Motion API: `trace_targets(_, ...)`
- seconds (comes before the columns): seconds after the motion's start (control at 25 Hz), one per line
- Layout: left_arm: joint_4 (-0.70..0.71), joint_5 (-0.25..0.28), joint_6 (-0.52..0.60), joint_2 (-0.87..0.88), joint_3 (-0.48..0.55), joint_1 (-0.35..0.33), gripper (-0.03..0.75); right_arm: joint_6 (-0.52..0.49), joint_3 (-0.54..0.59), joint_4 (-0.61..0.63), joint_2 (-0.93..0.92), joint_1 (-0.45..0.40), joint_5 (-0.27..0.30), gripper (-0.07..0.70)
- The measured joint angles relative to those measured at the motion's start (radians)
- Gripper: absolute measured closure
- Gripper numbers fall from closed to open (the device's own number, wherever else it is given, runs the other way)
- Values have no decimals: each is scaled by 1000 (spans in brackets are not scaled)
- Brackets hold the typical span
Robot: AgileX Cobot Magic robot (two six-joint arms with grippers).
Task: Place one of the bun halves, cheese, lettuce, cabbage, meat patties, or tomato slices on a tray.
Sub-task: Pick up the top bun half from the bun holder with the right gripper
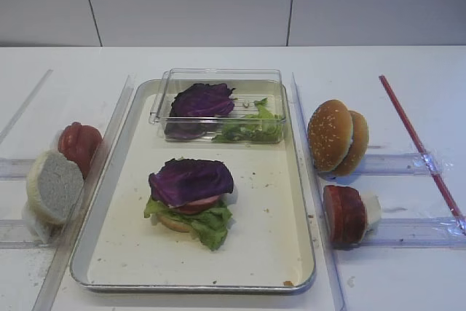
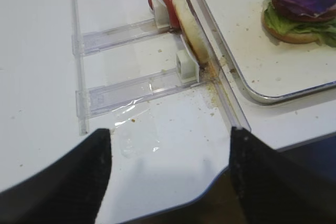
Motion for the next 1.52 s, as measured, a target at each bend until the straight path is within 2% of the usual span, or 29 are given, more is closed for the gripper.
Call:
trace_targets(1.04, 32, 0, 11, 0, 0, 0, 276, 0, -7, 4, 0, 0, 0, 107)
trace_targets(1.2, 44, 0, 17, 0, 0, 0, 276, 0, -67, 10, 17, 0, 9, 85)
trace_targets(1.52, 45, -1, 23, 0, 0, 0, 276, 0, -279, 20, 177, 0, 35, 78)
